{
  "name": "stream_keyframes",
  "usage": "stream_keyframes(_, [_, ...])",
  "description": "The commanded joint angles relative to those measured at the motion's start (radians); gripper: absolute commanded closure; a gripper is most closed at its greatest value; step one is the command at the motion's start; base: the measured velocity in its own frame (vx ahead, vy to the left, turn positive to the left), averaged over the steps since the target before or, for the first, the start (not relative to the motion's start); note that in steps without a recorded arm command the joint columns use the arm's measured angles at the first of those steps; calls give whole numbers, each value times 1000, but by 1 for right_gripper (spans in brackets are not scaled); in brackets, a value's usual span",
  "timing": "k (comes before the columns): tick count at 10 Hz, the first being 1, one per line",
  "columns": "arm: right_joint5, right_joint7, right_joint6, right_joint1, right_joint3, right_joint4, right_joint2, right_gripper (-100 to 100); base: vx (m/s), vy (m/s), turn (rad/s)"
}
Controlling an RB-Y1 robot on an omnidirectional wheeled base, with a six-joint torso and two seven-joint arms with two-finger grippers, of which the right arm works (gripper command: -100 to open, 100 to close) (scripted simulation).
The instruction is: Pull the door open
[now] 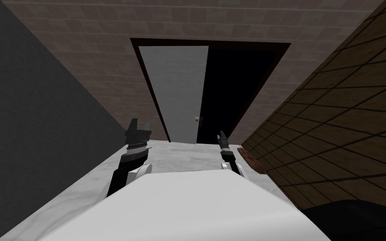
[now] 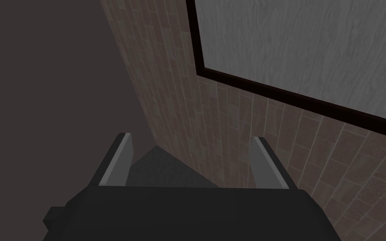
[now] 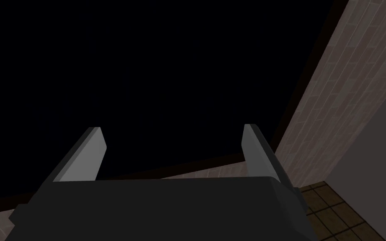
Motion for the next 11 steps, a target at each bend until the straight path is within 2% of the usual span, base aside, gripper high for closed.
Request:
stream_keyframes(1, [7, -13, 4, -11, -6, 31, -1, -100, 112, 32, 27])
stream_keyframes(4, [19, -37, 16, -25, -18, 72, -5, -100, 98, 24, 27])
stream_keyframes(11, [61, -126, 62, -79, -59, 224, -15, -100, 165, 37, 44])
